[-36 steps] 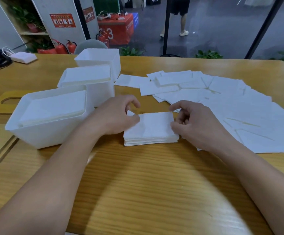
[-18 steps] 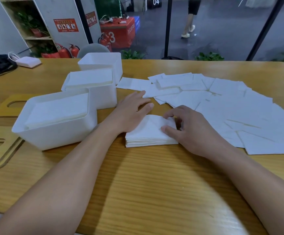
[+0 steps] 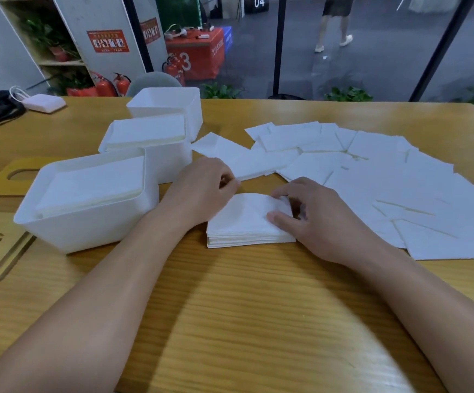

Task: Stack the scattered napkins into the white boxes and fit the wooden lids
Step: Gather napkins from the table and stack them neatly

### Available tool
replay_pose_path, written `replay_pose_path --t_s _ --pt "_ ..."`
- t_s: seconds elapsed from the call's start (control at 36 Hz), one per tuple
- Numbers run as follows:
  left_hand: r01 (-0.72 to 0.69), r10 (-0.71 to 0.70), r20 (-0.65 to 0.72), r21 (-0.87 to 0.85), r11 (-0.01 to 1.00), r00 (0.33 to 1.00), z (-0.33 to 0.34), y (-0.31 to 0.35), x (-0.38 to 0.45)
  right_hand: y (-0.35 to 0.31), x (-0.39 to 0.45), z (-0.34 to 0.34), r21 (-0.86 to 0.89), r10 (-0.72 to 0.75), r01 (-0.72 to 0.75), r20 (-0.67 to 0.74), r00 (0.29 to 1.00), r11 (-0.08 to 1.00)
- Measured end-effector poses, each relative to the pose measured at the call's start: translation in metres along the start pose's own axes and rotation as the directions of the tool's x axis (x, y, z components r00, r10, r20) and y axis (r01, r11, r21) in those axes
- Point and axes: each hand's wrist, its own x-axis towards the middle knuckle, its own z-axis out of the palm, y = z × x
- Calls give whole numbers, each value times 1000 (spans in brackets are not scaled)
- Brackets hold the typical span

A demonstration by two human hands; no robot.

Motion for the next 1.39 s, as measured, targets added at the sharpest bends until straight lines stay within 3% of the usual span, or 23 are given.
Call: replay_pose_path --t_s 0.14,0.22,0.5,0.61,0.75,0.89,1.0,1.14,1.31,1.39 --pt "11 -18 -87 -78 997 996 -2 -3 -6 -3 0 -2 -11 -15 15 -2 1000 1000" --pt "43 -47 -41 -105 994 998 1 -7 -1 -4 0 -2 -17 -11 11 1 1000 1000" --pt "36 -34 -74 27 999 997 0 0 0 -7 -1 -3 -14 21 -21 -2 1000 1000" --pt "33 -42 -121 -76 997 992 -9 4 -8 -13 -1 -10 188 111 -96 -73 991 977" --pt "-1 -37 -89 -392 920 995 -21 7 -19 -23 0 -22 378 212 -157 -108 971 912" --pt "-79 50 -72 -501 862 996 -22 19 -25 -32 0 -30 556 294 -179 -125 948 812" --pt "-132 74 -125 -563 815 989 -23 27 -29 -26 2 -29 603 302 -150 -159 940 784" --pt "-42 -94 -153 -706 707 984 -28 30 -22 -22 1 -32 632 279 -116 -165 946 766" --pt "171 -194 74 -819 548 978 -30 31 -22 -33 -4 -32 626 148 -22 -150 978 780" --pt "173 -168 88 -781 600 982 -30 30 -23 -37 -6 -30 621 107 -8 -123 987 784"
